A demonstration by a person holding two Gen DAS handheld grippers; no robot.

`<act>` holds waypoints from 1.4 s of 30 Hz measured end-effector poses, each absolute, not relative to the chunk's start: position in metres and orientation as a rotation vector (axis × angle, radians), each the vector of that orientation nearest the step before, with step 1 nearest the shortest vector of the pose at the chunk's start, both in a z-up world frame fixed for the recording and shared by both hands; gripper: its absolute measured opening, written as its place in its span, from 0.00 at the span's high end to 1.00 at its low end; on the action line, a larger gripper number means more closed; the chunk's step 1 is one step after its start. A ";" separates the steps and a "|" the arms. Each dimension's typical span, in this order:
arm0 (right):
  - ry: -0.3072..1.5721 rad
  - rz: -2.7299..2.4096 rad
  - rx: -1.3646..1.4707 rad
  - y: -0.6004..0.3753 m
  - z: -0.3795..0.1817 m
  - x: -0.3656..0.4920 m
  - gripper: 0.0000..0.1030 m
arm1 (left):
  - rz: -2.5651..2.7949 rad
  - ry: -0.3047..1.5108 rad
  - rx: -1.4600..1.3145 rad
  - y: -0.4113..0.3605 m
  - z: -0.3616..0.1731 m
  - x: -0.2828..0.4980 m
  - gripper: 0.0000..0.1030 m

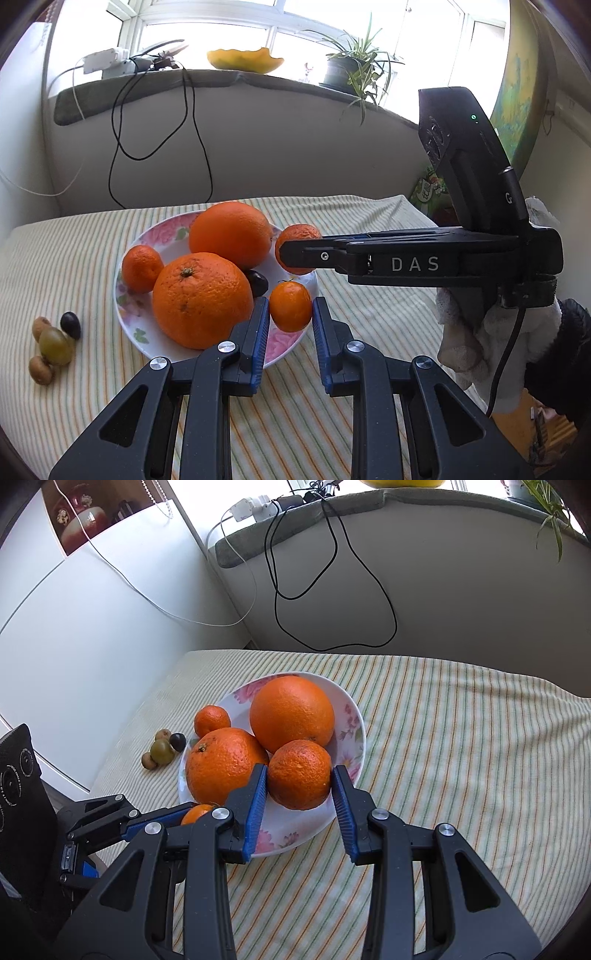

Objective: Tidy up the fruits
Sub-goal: 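Carry both fruits to the bowl and open both grippers to drop them in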

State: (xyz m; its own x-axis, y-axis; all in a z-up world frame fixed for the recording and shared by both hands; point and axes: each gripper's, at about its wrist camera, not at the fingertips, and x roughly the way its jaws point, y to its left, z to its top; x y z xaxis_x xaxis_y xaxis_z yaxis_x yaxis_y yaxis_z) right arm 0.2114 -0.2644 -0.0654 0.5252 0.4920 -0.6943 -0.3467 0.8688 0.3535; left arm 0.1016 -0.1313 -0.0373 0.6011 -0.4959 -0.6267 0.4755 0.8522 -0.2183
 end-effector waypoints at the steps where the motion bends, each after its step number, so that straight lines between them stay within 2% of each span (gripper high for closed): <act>1: 0.887 0.505 0.180 -0.264 -0.066 0.212 0.64 | -0.561 0.735 -0.025 -0.132 -0.037 0.103 0.79; 16: 0.908 0.500 0.187 -0.263 -0.074 0.220 0.64 | -0.539 0.741 0.006 -0.137 -0.040 0.110 0.78; 21: 0.922 0.486 0.181 -0.262 -0.075 0.222 0.64 | -0.529 0.740 0.003 -0.136 -0.040 0.112 0.67; 22: 0.922 0.483 0.179 -0.262 -0.074 0.222 0.62 | -0.528 0.739 0.004 -0.136 -0.040 0.112 0.67; 25: 0.900 0.476 0.191 -0.265 -0.071 0.221 0.43 | -0.527 0.737 0.007 -0.136 -0.039 0.111 0.67; 26: 0.891 0.475 0.196 -0.266 -0.069 0.220 0.41 | -0.527 0.737 0.007 -0.136 -0.039 0.111 0.67; 42: 0.856 0.467 0.207 -0.268 -0.054 0.206 0.41 | -0.520 0.716 0.002 -0.130 -0.030 0.102 0.67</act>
State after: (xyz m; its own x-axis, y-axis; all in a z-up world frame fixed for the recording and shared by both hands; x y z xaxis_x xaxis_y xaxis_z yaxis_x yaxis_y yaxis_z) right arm 0.2061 -0.2675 -0.0543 0.5629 0.4745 -0.6768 -0.3116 0.8802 0.3580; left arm 0.1025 -0.1301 -0.0305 0.6334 -0.4544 -0.6263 0.4559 0.8732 -0.1724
